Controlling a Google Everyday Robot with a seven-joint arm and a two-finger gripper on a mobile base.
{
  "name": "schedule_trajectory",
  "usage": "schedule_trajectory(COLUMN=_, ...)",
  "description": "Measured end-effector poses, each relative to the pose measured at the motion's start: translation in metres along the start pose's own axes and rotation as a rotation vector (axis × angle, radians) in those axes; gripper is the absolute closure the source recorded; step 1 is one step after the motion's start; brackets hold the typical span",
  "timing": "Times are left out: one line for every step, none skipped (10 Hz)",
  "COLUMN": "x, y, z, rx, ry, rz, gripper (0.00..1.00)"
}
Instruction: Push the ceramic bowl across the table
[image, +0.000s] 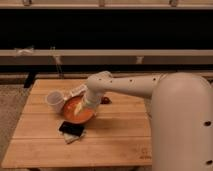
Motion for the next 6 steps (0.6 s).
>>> schedule_trajectory(x=0.000, y=0.003, z=-0.001, rx=-0.007, ry=-0.004, rz=-0.009, gripper=0.30)
schedule_trajectory(x=0.001, y=0.007, z=-0.005, rx=-0.020, ry=-0.013, rz=-0.030, gripper=0.30)
schedule_trajectory(x=0.002, y=0.008, z=-0.012, rx=-0.030, ry=-0.029, rz=-0.049, gripper=0.30)
schedule_trajectory(x=0.002, y=0.006, z=-0.017, rx=-0.033, ry=-0.044, rz=-0.051, gripper=0.30)
schedule_trajectory(x=0.001, y=-0.002, z=-0.024, rx=-0.029, ry=-0.068, rz=-0.048, gripper=0.30)
schedule_trajectory(x=0.001, y=-0.012, z=-0.031, rx=-0.020, ry=-0.094, rz=-0.045, gripper=0.30)
